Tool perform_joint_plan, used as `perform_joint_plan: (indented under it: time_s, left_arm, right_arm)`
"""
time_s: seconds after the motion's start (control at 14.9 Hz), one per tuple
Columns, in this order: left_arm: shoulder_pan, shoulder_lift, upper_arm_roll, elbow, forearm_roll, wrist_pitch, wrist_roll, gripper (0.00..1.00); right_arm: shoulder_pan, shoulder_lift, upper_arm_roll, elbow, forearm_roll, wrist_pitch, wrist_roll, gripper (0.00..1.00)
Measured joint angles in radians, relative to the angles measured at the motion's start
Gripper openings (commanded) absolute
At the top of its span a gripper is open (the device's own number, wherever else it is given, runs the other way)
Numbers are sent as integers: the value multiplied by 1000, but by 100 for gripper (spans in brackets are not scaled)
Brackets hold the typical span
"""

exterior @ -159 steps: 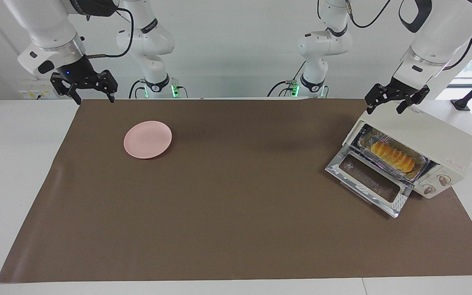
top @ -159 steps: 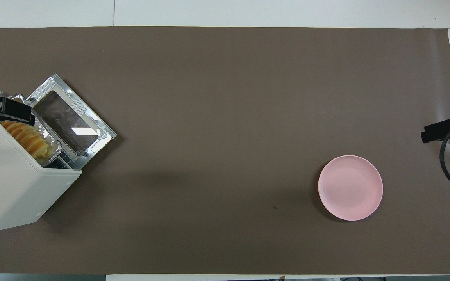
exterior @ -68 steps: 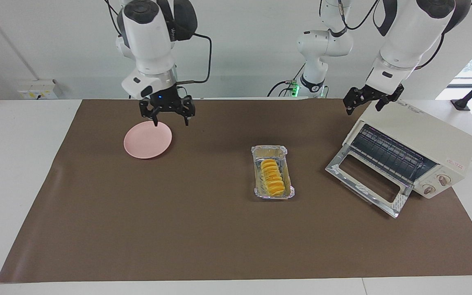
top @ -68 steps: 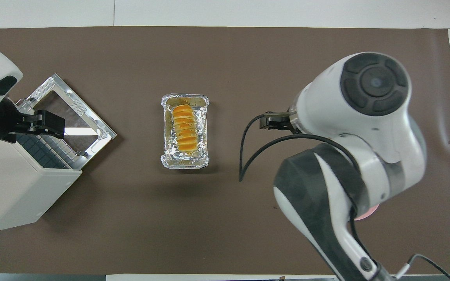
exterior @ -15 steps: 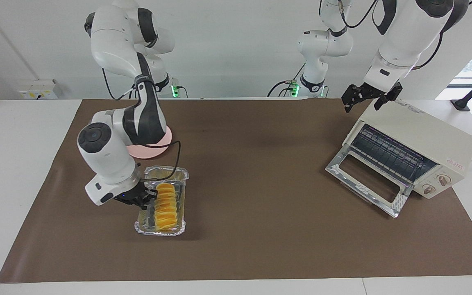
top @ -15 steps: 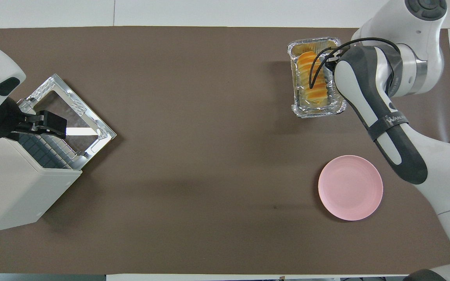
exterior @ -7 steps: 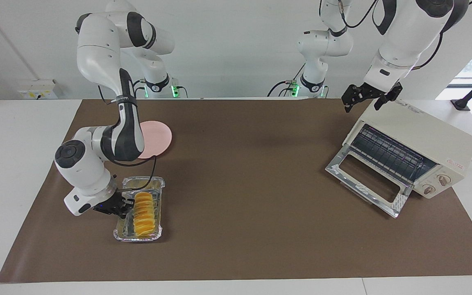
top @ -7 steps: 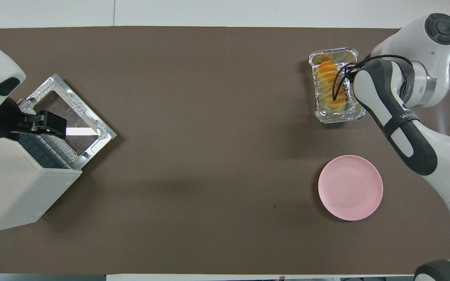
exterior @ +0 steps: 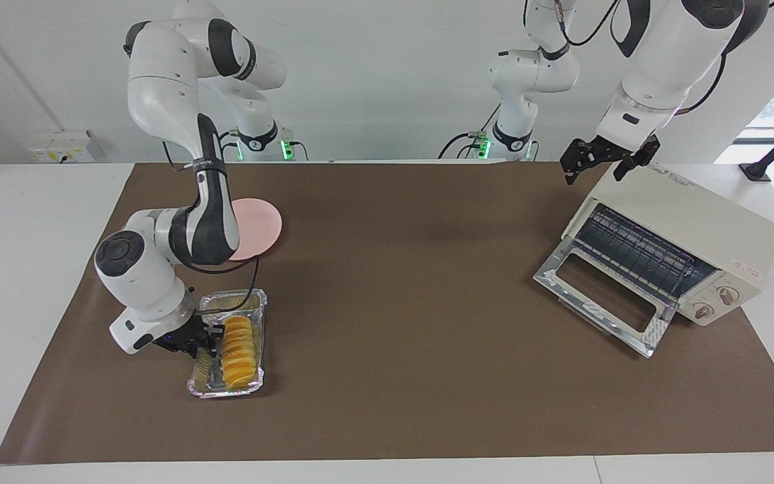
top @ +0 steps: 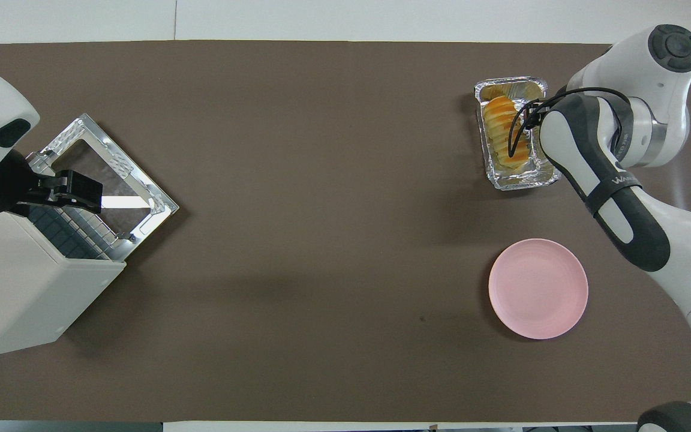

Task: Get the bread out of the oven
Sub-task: 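Grasp the stack of bread slices in the tray with the right gripper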

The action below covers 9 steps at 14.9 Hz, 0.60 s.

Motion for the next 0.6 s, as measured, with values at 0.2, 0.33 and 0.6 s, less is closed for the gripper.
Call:
perform_joint_plan:
  time_s: [0.2, 0.33, 0.6]
  left_arm:
    - [0, 0, 0, 0, 0, 0, 0, 100]
    - [0, 0, 0, 0, 0, 0, 0, 100]
    - [0, 0, 0, 0, 0, 0, 0, 100]
  right_arm:
    - [8, -30, 0, 10, 0, -56, -1, 100]
    - [31, -50, 2, 27, -3, -99, -1, 100]
    - [85, -52, 1, 22, -50, -91, 39, 100]
